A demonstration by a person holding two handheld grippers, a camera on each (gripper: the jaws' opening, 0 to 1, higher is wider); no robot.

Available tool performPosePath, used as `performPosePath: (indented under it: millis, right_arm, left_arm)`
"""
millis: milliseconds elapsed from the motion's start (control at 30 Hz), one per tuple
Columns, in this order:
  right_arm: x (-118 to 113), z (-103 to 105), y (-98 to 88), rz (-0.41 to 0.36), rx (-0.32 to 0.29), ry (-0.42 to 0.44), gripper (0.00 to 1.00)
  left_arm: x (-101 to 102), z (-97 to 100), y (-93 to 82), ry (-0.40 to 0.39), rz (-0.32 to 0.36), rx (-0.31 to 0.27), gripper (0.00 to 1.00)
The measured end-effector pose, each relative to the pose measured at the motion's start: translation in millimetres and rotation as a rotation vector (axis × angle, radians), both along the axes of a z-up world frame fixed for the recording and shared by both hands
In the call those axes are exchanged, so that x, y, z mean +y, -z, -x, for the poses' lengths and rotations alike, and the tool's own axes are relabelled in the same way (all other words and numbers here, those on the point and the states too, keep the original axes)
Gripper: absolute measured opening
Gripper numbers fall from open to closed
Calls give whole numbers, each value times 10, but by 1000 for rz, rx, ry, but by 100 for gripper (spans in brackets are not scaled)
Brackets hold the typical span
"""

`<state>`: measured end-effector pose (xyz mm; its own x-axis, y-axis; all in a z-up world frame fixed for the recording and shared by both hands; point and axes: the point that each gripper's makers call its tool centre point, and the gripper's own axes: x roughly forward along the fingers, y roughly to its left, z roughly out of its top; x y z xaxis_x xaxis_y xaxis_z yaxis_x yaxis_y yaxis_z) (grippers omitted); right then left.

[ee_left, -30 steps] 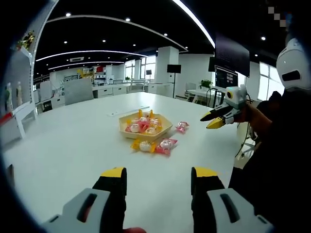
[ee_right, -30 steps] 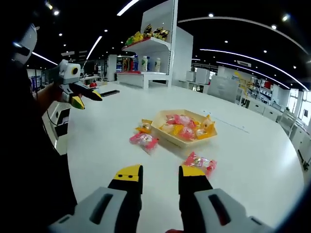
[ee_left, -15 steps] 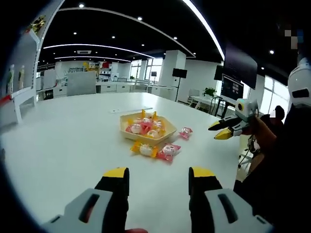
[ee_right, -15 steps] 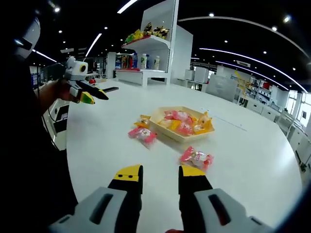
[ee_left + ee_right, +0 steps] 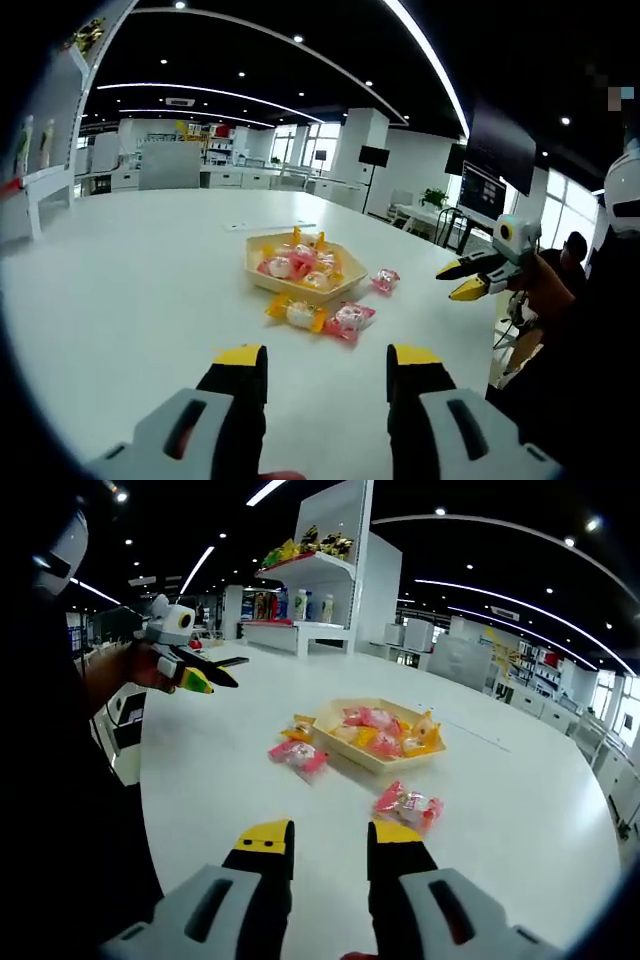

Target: Pick up the marshmallows scattered on the table and place them into the bowl on the table

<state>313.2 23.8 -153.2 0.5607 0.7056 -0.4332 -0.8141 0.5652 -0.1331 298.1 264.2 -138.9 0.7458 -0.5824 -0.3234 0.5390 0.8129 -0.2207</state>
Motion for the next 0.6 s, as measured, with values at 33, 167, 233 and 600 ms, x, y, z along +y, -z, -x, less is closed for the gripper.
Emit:
performPosePath:
  millis: [33,167,233,600]
  right_arm:
    - [-7,-2,-5,-1,-1,3,30]
    - [-18,14,-36,-1,-5,3,30]
    - [-17,36,-41,1,-4,-1,30]
    - [-52,137,-21,7,16,-15,30]
  left_arm:
    - [-11,-13,6,3,1,0,48]
    - [-45,-46,18,8,7,3,48]
    - [-46,-61,25,7,4,3,48]
    - [-74,-218,74,8,-3,3,48]
